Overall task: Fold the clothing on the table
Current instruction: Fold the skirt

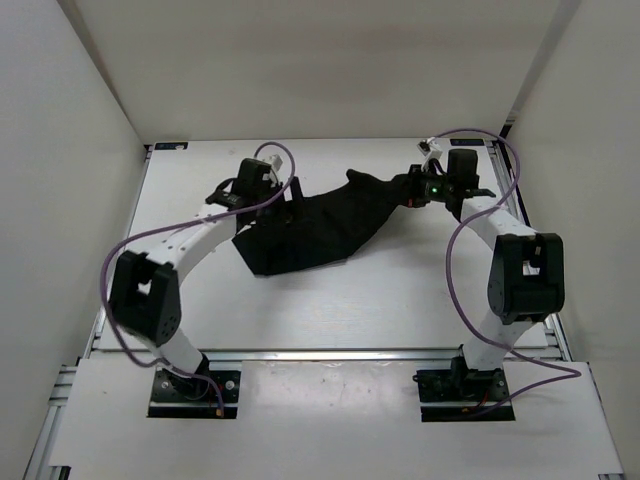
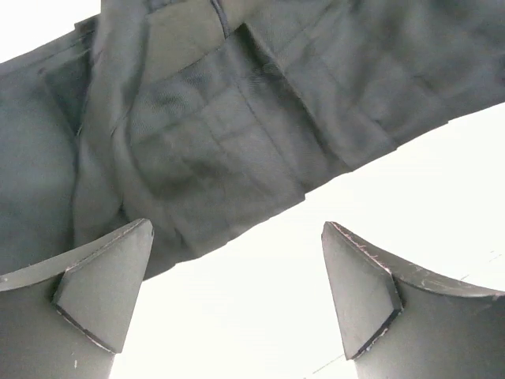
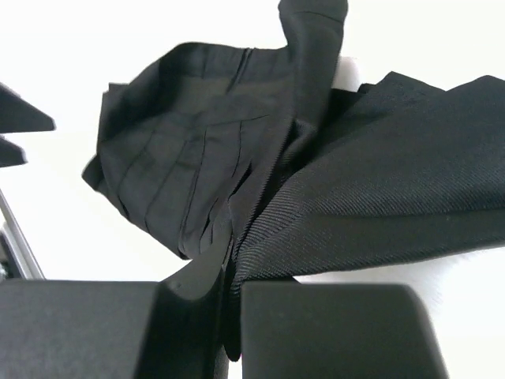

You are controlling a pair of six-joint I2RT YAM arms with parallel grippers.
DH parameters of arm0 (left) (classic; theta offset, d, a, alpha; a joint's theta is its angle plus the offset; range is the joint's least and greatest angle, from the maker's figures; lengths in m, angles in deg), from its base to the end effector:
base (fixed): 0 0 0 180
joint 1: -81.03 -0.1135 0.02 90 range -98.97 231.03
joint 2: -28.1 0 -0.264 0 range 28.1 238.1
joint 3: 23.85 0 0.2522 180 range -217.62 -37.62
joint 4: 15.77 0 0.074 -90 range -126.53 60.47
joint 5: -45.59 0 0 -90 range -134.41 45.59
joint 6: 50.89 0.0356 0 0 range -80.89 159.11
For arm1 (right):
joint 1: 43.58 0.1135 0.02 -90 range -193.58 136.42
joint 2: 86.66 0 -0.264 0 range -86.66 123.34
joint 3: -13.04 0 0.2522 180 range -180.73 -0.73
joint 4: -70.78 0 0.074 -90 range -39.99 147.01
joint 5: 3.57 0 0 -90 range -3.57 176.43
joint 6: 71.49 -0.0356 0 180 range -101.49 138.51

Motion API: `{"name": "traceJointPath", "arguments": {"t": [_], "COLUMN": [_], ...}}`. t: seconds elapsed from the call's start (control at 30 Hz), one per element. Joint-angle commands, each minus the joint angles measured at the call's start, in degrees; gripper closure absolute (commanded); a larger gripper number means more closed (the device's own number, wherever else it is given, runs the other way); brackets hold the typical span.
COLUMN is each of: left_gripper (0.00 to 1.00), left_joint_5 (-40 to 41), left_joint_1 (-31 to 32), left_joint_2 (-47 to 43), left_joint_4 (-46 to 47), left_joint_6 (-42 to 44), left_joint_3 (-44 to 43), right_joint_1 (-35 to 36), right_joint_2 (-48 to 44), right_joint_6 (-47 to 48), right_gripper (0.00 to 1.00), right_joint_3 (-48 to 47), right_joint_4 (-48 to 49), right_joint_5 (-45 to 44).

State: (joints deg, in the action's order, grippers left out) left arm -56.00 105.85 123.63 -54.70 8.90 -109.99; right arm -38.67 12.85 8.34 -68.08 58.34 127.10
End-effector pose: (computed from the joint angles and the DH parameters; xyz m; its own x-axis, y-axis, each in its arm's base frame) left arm 0.3298 -0.1604 0.2538 -0.8537 -0.1482 -0.4992 0.1191 0.8777 -0.4643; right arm 0.3863 0.0565 0.2425 -0.6125 0.0818 -0.7862 -0.5225 0.7044 0.4804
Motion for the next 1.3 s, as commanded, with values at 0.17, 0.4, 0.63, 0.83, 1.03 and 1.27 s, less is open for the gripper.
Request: {"name": "traceJointPath", "arguments": {"t": [0.17, 0.4, 0.63, 0.83, 1.03, 1.27], "left_gripper": [0.01, 0.02, 0.01, 0.02, 0.02, 0.01], "left_joint_5": [0.87, 8.42, 21.53, 12.40, 7.82, 6.94], "left_joint_1": [4.18, -0.46, -8.09, -20.06, -24.38, -21.83], "left_joint_2": [-5.79, -9.46, -28.08, -35.40, -38.83, -37.96], "left_joint_4": [5.57, 1.63, -3.40, -4.62, -3.49, -1.64], "left_joint_6": [-10.82, -14.26, -16.98, -13.47, -12.76, -15.04], "left_joint_3": [11.21, 15.60, 23.66, 30.53, 35.90, 36.79], "right_joint_1": [-0.26, 3.78, 16.08, 34.37, 29.66, 19.70], "right_joint_2": [-1.32, -3.79, -0.38, 6.40, 4.14, -8.11], "right_joint_6": [15.35, 25.98, 44.67, 58.34, 50.63, 30.03], "right_gripper": [1.00, 1.00, 1.00, 0.75, 0.01, 0.01], "right_joint_3": [-4.71, -11.21, -25.78, -22.50, -18.51, -13.93], "right_joint_4": [-11.42, -18.37, -36.43, -46.60, -39.30, -17.46], "right_joint_5": [6.34, 9.78, 9.10, -7.42, -7.47, -4.97]}}
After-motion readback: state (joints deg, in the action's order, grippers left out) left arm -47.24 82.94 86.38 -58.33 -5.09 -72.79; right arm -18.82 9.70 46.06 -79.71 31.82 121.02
